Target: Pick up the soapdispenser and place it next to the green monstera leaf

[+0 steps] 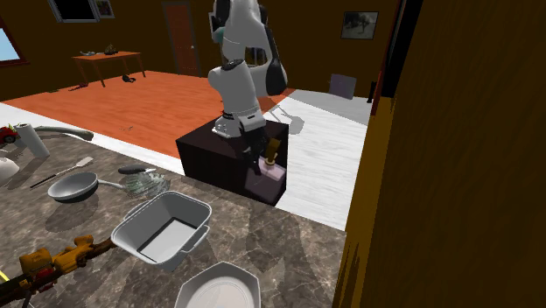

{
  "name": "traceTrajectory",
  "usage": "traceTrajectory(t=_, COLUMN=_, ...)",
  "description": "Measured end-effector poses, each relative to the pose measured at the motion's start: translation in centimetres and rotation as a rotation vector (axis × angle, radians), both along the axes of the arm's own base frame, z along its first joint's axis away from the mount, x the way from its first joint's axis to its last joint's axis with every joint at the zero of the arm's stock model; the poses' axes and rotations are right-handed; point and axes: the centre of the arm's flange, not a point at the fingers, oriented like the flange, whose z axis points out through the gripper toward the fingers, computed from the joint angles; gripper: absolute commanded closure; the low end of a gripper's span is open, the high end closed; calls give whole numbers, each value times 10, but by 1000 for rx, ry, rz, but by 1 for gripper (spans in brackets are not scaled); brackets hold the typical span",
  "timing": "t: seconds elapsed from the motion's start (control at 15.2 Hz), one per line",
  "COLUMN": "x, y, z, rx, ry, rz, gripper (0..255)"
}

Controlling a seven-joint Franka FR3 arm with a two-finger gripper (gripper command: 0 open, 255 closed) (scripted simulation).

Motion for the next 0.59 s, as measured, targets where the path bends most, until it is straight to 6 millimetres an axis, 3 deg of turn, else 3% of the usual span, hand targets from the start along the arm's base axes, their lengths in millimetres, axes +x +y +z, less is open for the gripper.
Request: traceTrajectory(t=0.59, x=-1, y=1, z=46, rx=0, ry=0, rz=0, gripper=255)
